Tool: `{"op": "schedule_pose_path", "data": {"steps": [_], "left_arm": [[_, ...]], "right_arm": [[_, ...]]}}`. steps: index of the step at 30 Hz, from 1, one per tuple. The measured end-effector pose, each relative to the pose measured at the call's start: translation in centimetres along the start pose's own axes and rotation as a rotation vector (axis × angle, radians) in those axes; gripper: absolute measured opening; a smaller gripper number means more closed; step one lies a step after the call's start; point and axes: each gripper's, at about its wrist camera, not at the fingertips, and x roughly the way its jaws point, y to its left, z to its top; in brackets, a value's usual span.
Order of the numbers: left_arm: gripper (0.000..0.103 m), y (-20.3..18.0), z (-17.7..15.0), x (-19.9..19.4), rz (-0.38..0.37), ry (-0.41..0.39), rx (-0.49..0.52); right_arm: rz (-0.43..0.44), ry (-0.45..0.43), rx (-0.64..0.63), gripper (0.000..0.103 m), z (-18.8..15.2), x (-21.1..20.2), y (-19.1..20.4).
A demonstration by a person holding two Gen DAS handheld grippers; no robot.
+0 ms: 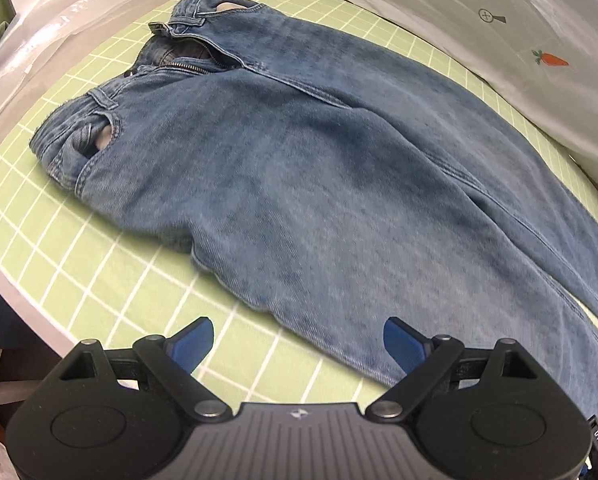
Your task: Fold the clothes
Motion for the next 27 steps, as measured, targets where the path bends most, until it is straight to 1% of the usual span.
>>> {"op": "schedule_pose_path", "data": {"steps": [5, 8, 11, 13, 15, 17, 18, 19, 20, 21, 23, 27], "left_arm": [[0.092, -0.6, -1.1, 0.0, 0.010, 0.014, 0.015], [0.092, -0.7, -1.8, -0.3, 0.011, 0.011, 0.020], [0.092, -0.4, -2.2, -0.3, 0.017, 0.020, 0.010], [0.092, 0.2, -2.1, -0.4, 0.012, 0.023, -0.010], [0.092, 0.9, -2.0, -0.5, 0.000, 0.021, -0.036], [0.092, 1.8, -1.7, -0.7, -0.011, 0.014, -0.067], [0.092, 2.4, -1.5, -0.7, -0.011, 0.008, -0.084], [0.092, 3.0, -1.2, -0.7, -0.012, 0.003, -0.101], [0.092, 3.5, -1.0, -0.7, -0.013, -0.002, -0.118], [0.092, 4.2, -0.7, -0.7, -0.014, -0.006, -0.137], [0.092, 6.0, 0.0, -0.5, -0.018, -0.013, -0.183], [0.092, 10.3, 2.0, 0.3, -0.025, -0.024, -0.299]], "right_arm": [[-0.084, -0.020, 0.034, 0.102, 0.7, 1.4, -2.5], [-0.135, -0.041, 0.001, 0.103, 1.4, 2.4, -2.9], [-0.155, -0.056, 0.030, 0.103, 2.2, 3.1, -3.3], [-0.172, -0.049, 0.058, 0.103, 2.7, 3.4, -3.3], [-0.170, -0.041, 0.064, 0.103, 3.0, 3.5, -3.3], [-0.155, -0.048, 0.041, 0.088, 3.2, 3.2, -3.2], [-0.142, -0.052, 0.030, 0.064, 3.3, 3.0, -3.2], [-0.125, -0.059, 0.020, 0.031, 3.5, 2.7, -3.2], [-0.100, -0.054, 0.021, 0.017, 3.8, 2.6, -3.3], [-0.070, -0.041, 0.040, 0.011, 4.0, 2.5, -3.6], [-0.046, -0.051, 0.085, 0.010, 4.6, 2.0, -3.9], [-0.053, -0.146, 0.137, 0.009, 5.5, -0.8, -3.5]]}}
